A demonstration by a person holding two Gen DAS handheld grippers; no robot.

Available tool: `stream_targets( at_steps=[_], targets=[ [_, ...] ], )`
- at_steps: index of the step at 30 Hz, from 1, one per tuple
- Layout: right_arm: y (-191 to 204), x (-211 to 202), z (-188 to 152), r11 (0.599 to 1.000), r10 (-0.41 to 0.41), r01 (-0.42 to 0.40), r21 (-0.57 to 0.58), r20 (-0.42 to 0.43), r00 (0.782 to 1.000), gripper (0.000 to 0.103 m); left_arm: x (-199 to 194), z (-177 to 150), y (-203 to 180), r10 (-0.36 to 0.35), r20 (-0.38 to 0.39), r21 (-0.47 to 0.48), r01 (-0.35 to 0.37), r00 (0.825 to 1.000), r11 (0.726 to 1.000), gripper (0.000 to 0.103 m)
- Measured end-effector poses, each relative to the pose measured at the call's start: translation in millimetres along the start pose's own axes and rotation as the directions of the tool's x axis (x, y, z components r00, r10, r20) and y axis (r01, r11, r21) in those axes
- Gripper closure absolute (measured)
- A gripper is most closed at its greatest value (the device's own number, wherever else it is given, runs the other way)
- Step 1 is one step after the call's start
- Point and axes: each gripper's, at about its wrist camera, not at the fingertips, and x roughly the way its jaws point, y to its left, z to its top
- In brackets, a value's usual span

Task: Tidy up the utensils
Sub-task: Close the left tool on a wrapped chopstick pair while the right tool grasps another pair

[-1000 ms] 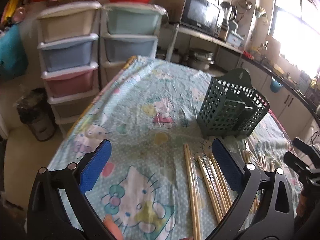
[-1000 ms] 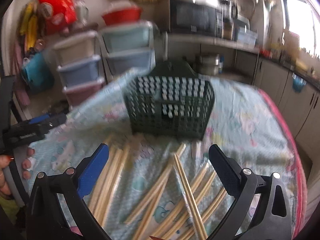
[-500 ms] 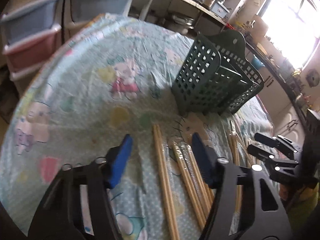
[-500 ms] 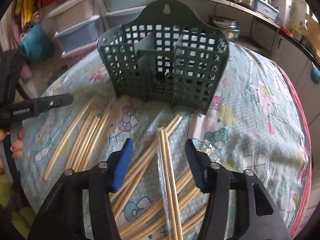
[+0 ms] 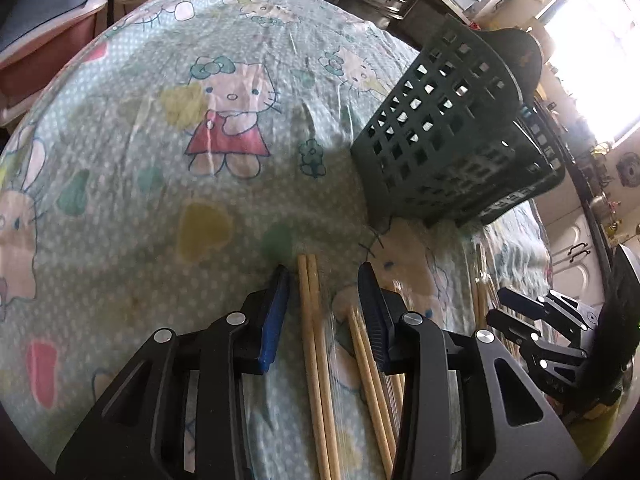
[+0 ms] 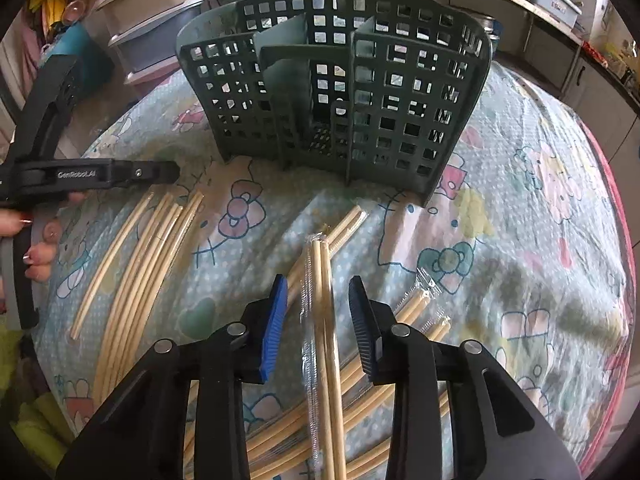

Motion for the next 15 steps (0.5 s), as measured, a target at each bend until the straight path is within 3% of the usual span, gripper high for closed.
stream_targets(
  at_steps=[2,6,9,15],
  targets=[
    [-1.6,1.7,4.7,1.0,0.015,-0.015,-0.006,-0.009,1.0,0.075,2.0,4.1,0.2,-0.003,-0.005,-0.009,0.002,1.0,1.0,0.074],
    [-7.0,7.1,16.2,0.998,0.068,-0.068,-0.006,-0.026,0.997,0.087,7.8,9.4,-4.1,0.057,-0.005,0.035,-0.057,0.998,0.998,0.089],
    [-12.5,7.3,19.2,0.995,0.099,-0.098,0.006,-0.024,0.995,0.093,10.0,9.9,-7.1,0.091,0.006,0.075,-0.092,0.996,0.993,0.094],
    [-25.6,-11.3,16.0,0.991,0.131,-0.133,0.036,0.039,0.991,0.097,4.4,6.9,-14.5,0.089,0.027,0.128,-0.092,0.996,0.988,0.096]
  ],
)
